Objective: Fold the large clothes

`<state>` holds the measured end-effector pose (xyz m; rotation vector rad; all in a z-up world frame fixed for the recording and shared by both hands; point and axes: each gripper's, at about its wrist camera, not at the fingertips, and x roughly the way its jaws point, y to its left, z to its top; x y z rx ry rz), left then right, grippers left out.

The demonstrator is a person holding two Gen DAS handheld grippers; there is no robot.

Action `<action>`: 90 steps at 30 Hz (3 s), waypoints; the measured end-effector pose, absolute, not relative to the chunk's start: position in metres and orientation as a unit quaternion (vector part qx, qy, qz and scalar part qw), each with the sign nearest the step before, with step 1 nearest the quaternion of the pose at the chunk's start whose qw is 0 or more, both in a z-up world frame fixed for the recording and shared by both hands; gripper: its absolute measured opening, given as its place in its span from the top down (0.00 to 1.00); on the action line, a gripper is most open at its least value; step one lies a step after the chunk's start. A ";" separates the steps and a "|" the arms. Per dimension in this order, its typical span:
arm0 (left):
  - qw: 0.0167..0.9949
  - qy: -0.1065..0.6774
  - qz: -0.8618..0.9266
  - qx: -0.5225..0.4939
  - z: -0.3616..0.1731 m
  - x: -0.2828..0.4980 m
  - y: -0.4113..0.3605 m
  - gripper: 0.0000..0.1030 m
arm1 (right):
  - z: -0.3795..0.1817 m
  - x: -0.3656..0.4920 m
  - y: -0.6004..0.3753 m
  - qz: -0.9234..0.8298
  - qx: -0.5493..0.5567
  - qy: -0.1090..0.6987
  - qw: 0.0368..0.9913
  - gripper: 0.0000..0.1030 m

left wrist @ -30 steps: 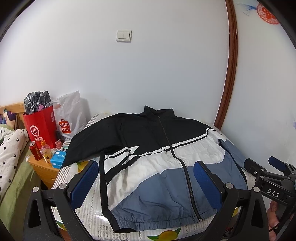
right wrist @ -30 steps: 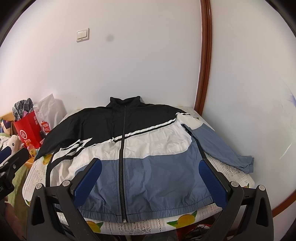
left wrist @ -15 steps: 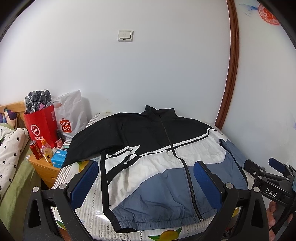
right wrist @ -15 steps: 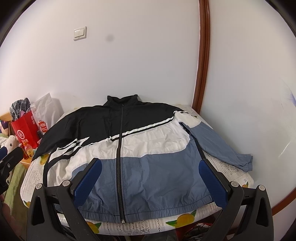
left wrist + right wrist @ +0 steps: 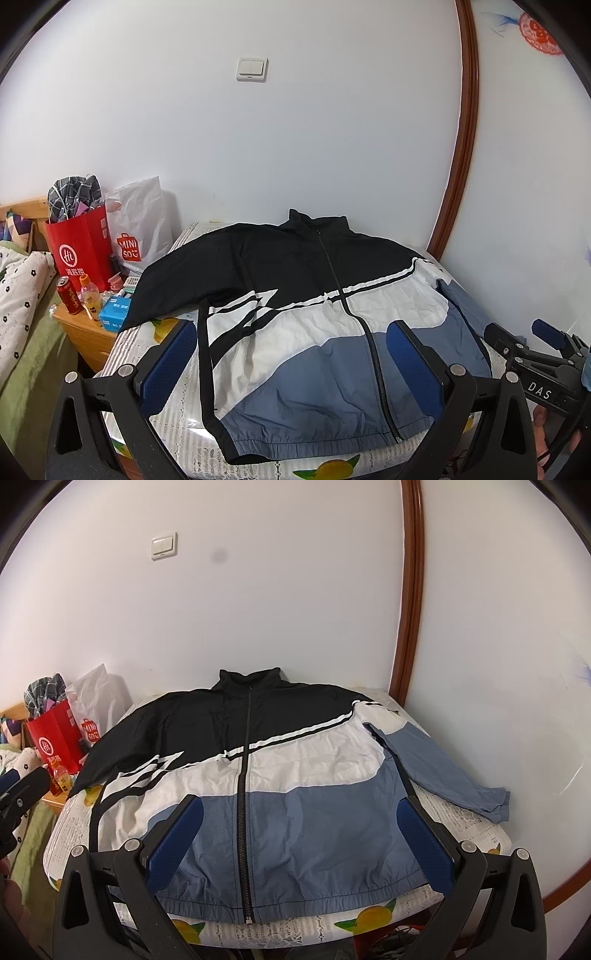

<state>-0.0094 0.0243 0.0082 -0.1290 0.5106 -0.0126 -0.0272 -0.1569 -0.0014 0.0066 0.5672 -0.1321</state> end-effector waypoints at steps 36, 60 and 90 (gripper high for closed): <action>0.957 0.282 0.016 -0.064 -0.007 0.043 0.047 0.00 | -0.018 0.018 -0.159 -0.062 0.012 0.305 0.950 0.00; 0.907 0.398 0.118 -0.075 -0.115 0.129 0.177 0.02 | -0.099 0.116 -0.162 -0.054 0.017 0.381 0.923 0.27; 0.880 0.427 0.180 -0.102 -0.141 0.205 0.250 0.92 | -0.104 0.184 -0.159 -0.094 -0.039 0.403 0.909 0.27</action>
